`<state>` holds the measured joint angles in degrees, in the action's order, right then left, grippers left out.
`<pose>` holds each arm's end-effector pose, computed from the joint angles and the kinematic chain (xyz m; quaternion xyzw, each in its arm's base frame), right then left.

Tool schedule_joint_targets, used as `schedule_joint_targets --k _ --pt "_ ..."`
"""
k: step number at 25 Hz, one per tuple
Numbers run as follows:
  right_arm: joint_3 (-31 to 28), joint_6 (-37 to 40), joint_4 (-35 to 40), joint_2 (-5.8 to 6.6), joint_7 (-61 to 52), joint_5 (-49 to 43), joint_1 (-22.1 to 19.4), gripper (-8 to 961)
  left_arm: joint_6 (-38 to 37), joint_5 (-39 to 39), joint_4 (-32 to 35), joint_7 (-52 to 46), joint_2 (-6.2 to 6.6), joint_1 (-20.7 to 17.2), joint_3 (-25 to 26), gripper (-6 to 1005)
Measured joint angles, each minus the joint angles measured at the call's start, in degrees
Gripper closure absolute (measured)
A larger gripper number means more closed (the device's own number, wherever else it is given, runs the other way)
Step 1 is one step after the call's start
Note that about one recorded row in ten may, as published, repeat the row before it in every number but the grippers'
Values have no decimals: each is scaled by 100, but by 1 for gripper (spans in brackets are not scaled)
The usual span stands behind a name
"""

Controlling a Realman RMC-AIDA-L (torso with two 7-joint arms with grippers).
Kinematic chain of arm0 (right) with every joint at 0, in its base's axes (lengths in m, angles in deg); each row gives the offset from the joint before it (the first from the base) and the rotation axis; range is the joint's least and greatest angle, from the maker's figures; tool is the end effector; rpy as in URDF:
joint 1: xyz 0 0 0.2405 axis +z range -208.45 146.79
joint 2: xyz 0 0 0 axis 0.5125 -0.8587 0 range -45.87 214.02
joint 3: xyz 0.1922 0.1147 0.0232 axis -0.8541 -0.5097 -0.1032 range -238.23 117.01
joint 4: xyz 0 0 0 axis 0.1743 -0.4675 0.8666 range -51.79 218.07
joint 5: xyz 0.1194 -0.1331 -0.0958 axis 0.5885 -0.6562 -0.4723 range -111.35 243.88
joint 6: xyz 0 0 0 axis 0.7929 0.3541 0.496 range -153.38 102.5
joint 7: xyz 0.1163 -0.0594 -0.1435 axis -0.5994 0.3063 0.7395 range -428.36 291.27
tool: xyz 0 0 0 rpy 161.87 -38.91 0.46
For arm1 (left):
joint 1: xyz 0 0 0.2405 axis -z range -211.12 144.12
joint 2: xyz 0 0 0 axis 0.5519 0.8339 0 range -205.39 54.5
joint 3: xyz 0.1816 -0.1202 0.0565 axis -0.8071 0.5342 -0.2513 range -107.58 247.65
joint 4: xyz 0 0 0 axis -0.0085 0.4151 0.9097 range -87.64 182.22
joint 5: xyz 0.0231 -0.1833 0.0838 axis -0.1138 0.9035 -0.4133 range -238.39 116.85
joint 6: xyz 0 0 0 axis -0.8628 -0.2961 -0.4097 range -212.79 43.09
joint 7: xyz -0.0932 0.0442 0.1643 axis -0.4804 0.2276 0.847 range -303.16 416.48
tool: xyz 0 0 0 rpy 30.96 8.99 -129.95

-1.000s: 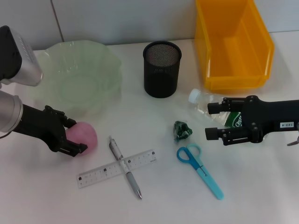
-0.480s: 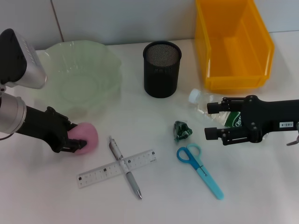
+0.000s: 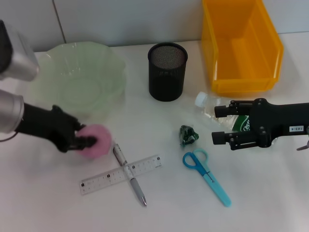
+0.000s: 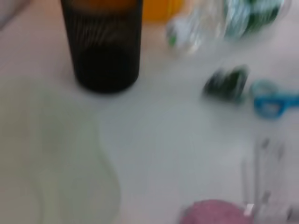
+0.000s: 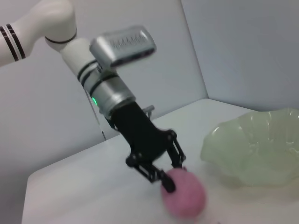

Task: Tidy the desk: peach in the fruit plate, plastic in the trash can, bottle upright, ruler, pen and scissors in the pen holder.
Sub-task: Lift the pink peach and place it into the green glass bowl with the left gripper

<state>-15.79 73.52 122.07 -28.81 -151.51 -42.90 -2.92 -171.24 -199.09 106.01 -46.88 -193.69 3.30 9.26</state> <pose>0.2156 0.3070 0.0067 -0.9441 0.2054 0.2478 0.0718 -0.2077 0.3524 -0.0294 -0.9800 -0.1578 0.0716 0.0982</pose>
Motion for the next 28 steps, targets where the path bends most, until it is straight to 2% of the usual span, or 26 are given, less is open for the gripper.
schedule_joint_targets --k 3,5,9,12,13,14,16,17,18,19,22,23,24,28 --pt "1 0 -9 4 0 0 -2 159 -119 284 39 23 27 19 193 680" --pt "7 0 -4 3 0 0 0 159 -344 1216 -153 64 101 148 1004 688" --pt "22 1 26 4 0 0 4 161 -170 1853 -592 163 143 189 1563 705" --pt "28 4 31 4 0 0 4 162 547 2176 -973 367 80 166 1737 717" --pt "32 4 30 5 0 0 4 162 547 2176 -973 367 80 166 1737 726" --pt "33 3 31 8 0 0 4 163 933 2252 -1015 452 18 115 1724 735" --pt "23 0 31 11 8 0 4 164 933 2252 -1015 452 18 115 1724 754" --pt "18 1 30 11 14 0 4 164 1833 2682 -1299 860 -57 8 1459 763" --pt "9 1 31 11 20 0 5 164 1833 2682 -1299 860 -57 8 1459 770" --pt "3 0 30 14 26 0 5 165 2153 2913 -1489 1056 -52 -11 1275 777" --pt "1 -3 30 20 36 0 3 166 2153 2913 -1489 1056 -52 -11 1275 799" --pt "1 -6 29 20 38 0 3 166 2716 3252 -1740 1416 -36 -30 965 806" --pt "-2 -12 31 22 41 0 3 167 3564 3337 -1844 1809 -37 -57 289 821" --pt "-10 -18 36 31 44 0 4 168 4569 3301 -1827 1879 -26 -125 -635 863"
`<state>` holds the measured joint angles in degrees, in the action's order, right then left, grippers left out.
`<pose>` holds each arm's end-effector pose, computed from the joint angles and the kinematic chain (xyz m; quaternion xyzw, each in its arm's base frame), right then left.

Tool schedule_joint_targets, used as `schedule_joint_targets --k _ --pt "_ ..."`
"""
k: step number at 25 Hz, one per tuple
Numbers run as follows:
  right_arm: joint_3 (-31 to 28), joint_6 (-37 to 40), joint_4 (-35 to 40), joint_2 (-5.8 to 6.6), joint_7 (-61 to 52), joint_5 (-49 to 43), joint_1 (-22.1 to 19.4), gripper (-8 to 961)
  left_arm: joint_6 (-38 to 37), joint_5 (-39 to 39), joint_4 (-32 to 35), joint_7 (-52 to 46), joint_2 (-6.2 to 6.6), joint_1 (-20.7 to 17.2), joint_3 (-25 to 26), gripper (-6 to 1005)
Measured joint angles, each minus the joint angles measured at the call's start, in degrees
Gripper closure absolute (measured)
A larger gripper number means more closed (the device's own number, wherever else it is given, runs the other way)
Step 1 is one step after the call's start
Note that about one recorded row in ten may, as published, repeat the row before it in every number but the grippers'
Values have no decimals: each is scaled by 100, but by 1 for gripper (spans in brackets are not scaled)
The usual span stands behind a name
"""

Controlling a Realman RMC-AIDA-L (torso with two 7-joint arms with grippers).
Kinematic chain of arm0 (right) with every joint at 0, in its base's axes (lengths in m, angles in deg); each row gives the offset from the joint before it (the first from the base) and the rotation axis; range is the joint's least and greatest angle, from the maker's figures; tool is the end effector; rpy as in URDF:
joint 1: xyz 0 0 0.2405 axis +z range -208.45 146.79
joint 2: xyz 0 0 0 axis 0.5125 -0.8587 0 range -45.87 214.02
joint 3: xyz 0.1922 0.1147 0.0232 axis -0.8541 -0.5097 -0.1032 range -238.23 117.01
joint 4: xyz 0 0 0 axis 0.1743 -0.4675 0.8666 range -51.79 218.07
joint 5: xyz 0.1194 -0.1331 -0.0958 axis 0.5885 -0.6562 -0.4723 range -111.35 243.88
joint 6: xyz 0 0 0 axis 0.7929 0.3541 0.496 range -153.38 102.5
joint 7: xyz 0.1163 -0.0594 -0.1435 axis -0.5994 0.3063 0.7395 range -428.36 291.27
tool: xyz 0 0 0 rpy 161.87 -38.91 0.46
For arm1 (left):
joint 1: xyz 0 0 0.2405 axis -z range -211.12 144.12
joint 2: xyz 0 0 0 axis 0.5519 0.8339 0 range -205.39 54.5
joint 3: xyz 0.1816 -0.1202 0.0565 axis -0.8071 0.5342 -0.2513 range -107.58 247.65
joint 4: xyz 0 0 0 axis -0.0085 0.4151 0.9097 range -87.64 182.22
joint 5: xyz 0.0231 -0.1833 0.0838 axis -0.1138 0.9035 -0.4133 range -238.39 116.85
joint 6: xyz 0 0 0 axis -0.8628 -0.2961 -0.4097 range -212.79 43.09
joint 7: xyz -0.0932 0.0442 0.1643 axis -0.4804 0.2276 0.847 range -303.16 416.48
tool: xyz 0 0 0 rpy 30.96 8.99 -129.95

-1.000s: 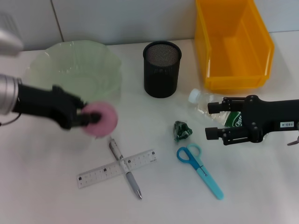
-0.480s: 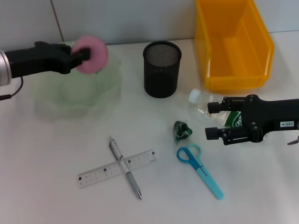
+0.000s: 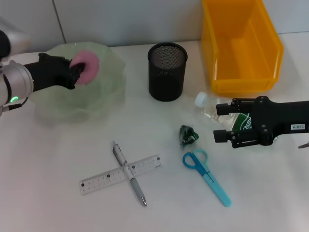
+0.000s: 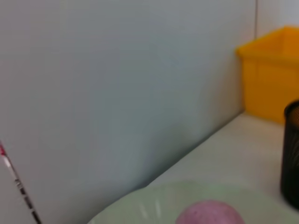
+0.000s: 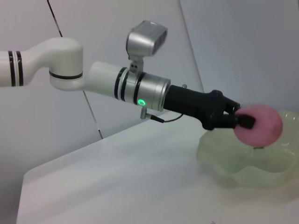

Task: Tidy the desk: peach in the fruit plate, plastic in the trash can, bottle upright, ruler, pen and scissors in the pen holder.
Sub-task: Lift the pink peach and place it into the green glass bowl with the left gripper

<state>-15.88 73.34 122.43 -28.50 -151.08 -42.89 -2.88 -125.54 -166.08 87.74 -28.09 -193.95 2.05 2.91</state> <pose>0.2164 0.3091 0.0097 -0.9458 0.1991 0.2446 0.0779 -0.2180 0.4424 -0.0341 -0.9084 -0.1791 -0.0803 0.3693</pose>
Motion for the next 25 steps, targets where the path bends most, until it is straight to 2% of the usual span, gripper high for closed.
schedule_joint_targets --k 4,10,20,23,25 --pt "0 -23 0 0 -1 0 0 170 264 -52 -5 -42 2 4 -220 887" --pt "1 -51 0 -1 -20 0 2 172 387 -60 -27 -177 13 33 -271 929" --pt "1 -72 0 -1 -28 0 9 176 401 -276 -36 -301 8 90 -225 749" --pt "1 -73 0 -8 -34 0 13 177 404 -277 -37 -309 12 103 -222 507" --pt "1 -73 0 -9 -36 0 15 178 404 -277 -37 -310 13 104 -222 415"
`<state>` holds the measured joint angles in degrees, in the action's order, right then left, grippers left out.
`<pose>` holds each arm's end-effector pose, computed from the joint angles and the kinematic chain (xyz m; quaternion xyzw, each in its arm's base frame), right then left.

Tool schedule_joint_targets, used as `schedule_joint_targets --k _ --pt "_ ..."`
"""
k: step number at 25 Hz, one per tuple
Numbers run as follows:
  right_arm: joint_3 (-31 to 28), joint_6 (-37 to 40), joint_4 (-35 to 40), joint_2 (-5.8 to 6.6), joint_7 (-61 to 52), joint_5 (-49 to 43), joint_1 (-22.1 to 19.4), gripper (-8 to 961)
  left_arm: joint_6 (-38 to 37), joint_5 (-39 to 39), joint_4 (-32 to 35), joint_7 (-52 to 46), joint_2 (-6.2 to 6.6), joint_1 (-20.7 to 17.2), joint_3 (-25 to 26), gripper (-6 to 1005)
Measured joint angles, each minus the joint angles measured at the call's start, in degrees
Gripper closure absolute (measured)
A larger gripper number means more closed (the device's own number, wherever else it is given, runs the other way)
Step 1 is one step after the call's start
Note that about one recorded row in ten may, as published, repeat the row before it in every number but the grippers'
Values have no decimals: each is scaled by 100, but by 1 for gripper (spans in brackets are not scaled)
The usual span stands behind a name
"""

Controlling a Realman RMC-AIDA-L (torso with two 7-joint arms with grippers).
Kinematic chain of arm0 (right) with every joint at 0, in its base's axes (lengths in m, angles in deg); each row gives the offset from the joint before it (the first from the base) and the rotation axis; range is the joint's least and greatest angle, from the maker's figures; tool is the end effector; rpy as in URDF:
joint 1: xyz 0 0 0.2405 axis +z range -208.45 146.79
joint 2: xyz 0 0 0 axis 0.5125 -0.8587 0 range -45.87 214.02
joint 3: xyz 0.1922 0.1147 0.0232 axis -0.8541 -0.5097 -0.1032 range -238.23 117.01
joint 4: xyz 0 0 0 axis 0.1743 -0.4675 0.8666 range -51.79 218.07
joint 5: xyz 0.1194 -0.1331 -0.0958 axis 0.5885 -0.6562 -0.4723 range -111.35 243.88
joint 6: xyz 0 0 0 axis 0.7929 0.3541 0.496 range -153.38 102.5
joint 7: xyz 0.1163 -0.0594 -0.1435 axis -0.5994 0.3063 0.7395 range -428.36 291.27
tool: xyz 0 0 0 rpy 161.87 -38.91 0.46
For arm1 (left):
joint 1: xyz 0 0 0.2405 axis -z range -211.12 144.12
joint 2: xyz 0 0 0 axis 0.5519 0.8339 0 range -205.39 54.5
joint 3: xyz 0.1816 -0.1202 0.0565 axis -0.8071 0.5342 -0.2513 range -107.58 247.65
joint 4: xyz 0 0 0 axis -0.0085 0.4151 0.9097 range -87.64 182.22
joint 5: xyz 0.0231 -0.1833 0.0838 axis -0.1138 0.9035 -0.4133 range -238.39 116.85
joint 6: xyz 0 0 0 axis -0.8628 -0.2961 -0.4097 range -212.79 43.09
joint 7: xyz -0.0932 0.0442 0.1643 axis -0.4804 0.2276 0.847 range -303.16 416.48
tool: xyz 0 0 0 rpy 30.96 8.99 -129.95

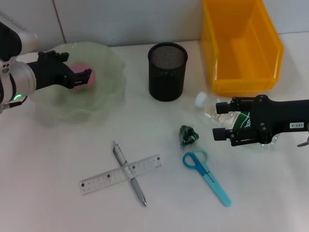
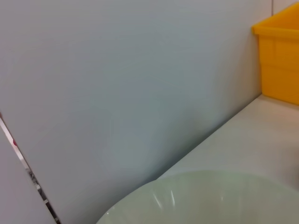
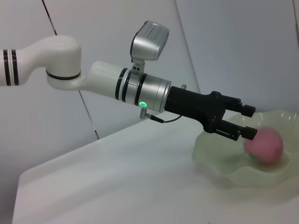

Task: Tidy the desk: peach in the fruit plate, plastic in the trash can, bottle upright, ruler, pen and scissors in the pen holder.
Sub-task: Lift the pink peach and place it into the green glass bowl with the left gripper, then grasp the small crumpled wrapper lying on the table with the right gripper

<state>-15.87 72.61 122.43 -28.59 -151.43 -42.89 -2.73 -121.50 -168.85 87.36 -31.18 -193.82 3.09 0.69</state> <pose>0.2166 0.3116 0.0091 -0.9450 0.2025 0.2435 0.0821 -0.2207 0.4491 -0.0352 -0.9044 -0.1781 -0.0549 0.3839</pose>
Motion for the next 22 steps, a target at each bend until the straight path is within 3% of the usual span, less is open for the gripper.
schedule_joint_targets --k 3,11,12,15,16,19,21,22 --pt "0 0 0 -1 -1 0 4 179 0 0 0 -2 0 7 0 277" --pt "0 1 0 1 -1 4 2 182 -240 285 42 -73 -4 -21 230 170" --pt "0 2 0 1 -1 7 2 182 -934 725 44 -141 20 -31 635 170" --pt "0 3 1 2 -1 10 3 183 -1556 955 24 -148 42 -31 969 170" --pt "0 2 2 3 -1 10 7 184 -2555 1088 9 -196 63 -42 1472 170" --pt "0 3 31 10 -3 6 18 185 -3565 1105 6 -323 114 -77 1826 170" --pt "0 3 51 18 -14 3 19 185 -3565 1105 6 -323 114 -77 1826 170" --pt "0 4 54 25 -20 3 20 186 -3940 1105 -5 -363 139 -101 1879 170"
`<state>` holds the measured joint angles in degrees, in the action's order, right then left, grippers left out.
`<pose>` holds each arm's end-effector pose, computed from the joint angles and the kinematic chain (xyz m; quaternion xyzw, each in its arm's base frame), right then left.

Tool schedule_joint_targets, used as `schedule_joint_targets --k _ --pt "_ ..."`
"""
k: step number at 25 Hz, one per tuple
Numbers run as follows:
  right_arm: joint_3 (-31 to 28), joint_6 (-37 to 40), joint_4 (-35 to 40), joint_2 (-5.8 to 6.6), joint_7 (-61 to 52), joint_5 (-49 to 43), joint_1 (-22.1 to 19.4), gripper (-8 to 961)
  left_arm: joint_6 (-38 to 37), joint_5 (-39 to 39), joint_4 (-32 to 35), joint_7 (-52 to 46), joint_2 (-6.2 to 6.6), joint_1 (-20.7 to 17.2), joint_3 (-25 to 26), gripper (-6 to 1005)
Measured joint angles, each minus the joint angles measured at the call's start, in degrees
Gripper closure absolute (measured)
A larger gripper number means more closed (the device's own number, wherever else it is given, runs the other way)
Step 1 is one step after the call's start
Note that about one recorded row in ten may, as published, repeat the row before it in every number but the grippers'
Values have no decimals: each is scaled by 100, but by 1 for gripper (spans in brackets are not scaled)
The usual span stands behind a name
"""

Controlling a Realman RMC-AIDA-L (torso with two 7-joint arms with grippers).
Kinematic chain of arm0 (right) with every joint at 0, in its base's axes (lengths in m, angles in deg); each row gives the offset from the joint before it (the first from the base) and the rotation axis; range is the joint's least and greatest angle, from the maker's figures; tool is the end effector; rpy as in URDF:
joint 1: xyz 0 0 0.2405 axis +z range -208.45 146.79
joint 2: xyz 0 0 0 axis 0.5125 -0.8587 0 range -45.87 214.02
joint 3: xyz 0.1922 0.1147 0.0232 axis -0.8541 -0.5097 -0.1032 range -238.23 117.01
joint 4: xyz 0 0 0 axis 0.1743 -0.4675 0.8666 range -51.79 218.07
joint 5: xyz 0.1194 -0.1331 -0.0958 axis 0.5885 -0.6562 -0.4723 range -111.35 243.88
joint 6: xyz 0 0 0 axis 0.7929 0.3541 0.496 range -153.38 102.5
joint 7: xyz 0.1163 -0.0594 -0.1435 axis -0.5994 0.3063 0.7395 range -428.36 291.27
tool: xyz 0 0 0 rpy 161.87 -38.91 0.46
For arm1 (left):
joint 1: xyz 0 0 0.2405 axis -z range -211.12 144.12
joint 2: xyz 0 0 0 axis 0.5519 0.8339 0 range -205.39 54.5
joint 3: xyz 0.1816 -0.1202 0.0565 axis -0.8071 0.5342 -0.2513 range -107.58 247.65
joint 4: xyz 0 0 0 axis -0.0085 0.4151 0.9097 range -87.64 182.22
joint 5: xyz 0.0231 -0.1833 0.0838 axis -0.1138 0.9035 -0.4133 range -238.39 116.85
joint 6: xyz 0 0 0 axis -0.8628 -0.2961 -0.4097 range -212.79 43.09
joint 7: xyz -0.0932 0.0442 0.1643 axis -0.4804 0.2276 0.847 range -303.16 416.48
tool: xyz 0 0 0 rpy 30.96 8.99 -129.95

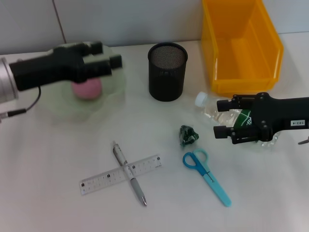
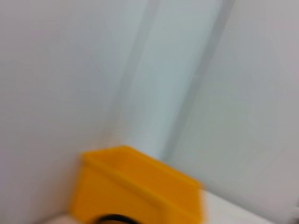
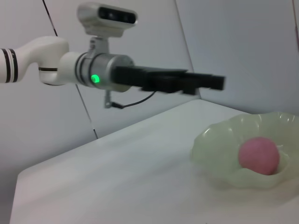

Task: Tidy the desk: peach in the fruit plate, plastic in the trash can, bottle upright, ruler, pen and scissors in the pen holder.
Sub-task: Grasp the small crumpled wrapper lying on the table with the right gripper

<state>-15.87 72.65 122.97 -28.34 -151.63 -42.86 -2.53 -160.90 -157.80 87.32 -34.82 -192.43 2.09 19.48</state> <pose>0.2156 0.3137 0.0119 -0.9463 0.1982 0.2411 0.0847 -0.1593 0.3957 -0.0026 -0.9005 -0.2480 -0.3043 0.1870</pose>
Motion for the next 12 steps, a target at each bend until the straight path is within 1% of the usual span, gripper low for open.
schedule_joint_targets --k 1,2,4,7,10,11,12 --pt "0 0 0 10 -3 0 0 186 -757 -17 -56 -18 71 -41 11 170" --pt "0 0 0 25 -10 0 0 187 -1182 -36 -121 -15 93 -72 -12 170" --pt "-1 0 6 47 -33 5 0 187 -1182 -36 -121 -15 93 -72 -12 170" --pt "-4 0 61 60 -64 10 -15 188 -1770 -225 -339 224 102 -189 -20 170" --pt "-53 0 114 65 -76 5 -35 190 -1830 -319 -401 309 103 -219 -20 170" --pt "-65 0 121 68 -78 2 -38 190 -1914 -538 -547 562 88 -289 -19 170" --pt "-70 0 123 70 -81 0 -40 190 -1929 -653 -617 826 42 -371 -22 170"
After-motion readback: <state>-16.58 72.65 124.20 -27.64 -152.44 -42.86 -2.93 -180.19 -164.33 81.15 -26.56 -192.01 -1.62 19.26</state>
